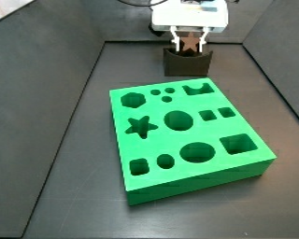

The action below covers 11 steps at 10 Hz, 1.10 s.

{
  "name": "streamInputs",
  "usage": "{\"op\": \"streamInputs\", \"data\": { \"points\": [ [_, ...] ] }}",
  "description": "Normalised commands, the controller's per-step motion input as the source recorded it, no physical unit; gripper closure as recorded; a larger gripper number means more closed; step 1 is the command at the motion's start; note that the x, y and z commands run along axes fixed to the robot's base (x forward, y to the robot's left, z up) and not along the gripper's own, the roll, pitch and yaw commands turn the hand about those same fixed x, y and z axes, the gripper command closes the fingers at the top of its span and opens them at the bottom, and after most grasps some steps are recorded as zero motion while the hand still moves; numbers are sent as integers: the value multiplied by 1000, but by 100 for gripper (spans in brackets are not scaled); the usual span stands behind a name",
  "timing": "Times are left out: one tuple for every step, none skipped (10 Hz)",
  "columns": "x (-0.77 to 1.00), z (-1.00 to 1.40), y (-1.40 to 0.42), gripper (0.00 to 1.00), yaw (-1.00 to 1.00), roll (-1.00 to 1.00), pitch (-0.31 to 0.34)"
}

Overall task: Pick up the star object. Move up. Place the star object on the fixture. Regrasp the star object. Move to above the board. Insert the star object.
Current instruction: Place the star object on the fixture, then regrasp the star object.

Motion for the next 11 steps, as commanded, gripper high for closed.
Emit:
{"op": "streamInputs", "data": {
  "points": [
    [58,-343,71,100,-64,-114,-40],
    [0,-167,-500,100,0,0,0],
    [0,0,0,0,0,0,0],
    [0,1000,0,0,-10,56,-47],
    [-8,1000,0,0,0,59,-41],
    [-27,1000,-1,0,16,66,-30],
    [-35,1000,-4,0,28,67,-15],
    [-37,1000,-3,0,36,64,10],
    [-35,898,2,0,38,54,46],
    [-32,720,7,0,31,48,70],
    [-27,537,10,0,20,45,89]
  ]
}}
